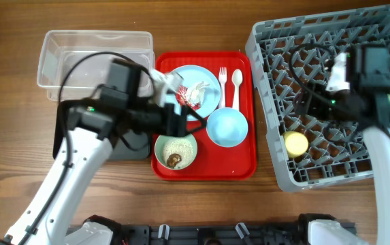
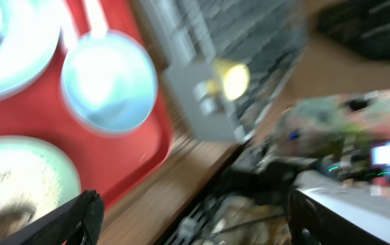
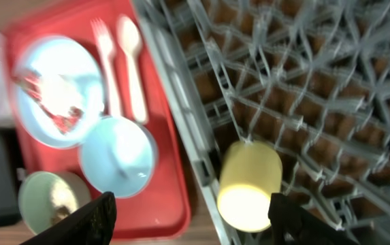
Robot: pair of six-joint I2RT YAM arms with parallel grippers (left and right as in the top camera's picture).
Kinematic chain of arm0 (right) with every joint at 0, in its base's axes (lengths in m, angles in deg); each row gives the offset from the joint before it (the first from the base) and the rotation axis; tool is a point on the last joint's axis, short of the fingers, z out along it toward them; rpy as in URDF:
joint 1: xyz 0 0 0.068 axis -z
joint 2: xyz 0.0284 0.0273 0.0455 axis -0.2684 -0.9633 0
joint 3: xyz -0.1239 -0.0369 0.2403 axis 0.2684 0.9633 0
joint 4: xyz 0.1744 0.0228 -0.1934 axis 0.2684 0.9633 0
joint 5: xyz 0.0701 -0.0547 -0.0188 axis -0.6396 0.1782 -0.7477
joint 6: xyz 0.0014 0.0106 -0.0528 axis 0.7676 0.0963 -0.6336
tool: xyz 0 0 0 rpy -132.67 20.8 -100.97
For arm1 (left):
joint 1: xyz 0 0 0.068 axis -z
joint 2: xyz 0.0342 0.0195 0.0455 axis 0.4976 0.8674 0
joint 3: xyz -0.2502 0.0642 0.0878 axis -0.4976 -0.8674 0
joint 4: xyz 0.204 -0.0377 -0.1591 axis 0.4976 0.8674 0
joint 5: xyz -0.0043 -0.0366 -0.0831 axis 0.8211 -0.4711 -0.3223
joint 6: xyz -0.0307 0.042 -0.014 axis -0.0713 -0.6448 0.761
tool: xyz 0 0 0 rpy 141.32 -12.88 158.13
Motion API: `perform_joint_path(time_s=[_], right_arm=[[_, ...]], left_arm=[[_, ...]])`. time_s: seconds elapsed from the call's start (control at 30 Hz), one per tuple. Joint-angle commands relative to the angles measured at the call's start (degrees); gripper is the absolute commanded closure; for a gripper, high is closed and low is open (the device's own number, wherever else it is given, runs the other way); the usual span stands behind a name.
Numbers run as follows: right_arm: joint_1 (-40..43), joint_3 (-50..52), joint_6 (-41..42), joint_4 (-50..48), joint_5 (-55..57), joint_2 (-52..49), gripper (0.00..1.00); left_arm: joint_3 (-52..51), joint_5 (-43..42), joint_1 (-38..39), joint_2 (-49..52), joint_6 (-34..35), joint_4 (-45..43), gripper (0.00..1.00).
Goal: Sort waste into correct bins and load items into the dishwasher rack
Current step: 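Grasp the green rice bowl with the left gripper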
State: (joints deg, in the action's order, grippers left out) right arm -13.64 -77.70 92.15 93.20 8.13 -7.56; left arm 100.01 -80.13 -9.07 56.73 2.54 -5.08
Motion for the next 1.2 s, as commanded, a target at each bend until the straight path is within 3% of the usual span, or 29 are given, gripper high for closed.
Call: perform_joint_path(time_s=[0.0, 0.1, 0.27, 0.47, 0.63, 0.77, 0.87, 1.07, 1.17], right_arm=[[0.13, -1.40, -1.25, -0.52, -2.49, 6.19, 0.31], [0.13, -1.40, -1.09, -0.39, -3.04, 8.74, 0.39], [0.13, -1.38, -0.85, -1.38, -5.14, 9.51, 0.37], [0.13, -1.36, -0.44, -2.19, -5.46, 9.09, 0.33], [0.13, -1.33, -0.44, -2.21, -5.46, 9.11, 0.33], [0.13, -1.33, -0.44, -2.27, -5.46, 9.11, 0.33], [0.13, -1.33, 0.57, -2.38, -5.44, 9.11, 0.33], [0.13, -1.33, 1.03, -2.62, -5.44, 9.14, 0.34], [0.13, -1.33, 1.03, -2.64, -5.46, 9.11, 0.34]], left_arm=[[0.52, 16.94, 5.11, -0.42, 0.48, 2.21, 0.18], [0.28, 20.61, 6.36, -0.42, 2.38, 3.48, 0.34], [-7.45, 37.44, 14.16, 1.68, 6.47, 0.44, 0.36], [-10.78, 47.78, 21.03, 11.98, 9.70, -10.10, 0.56], [-10.78, 46.62, 22.25, 19.87, 10.78, -12.33, 0.72], [-10.78, 44.54, 22.25, 20.31, 10.82, -13.46, 0.77], [-10.82, 44.57, 22.25, 20.35, 10.99, -14.16, 0.89], [-11.30, 45.22, 22.32, 21.86, 10.73, -15.63, 0.88], [-11.30, 45.20, 22.36, 22.60, 10.73, -15.96, 0.96]])
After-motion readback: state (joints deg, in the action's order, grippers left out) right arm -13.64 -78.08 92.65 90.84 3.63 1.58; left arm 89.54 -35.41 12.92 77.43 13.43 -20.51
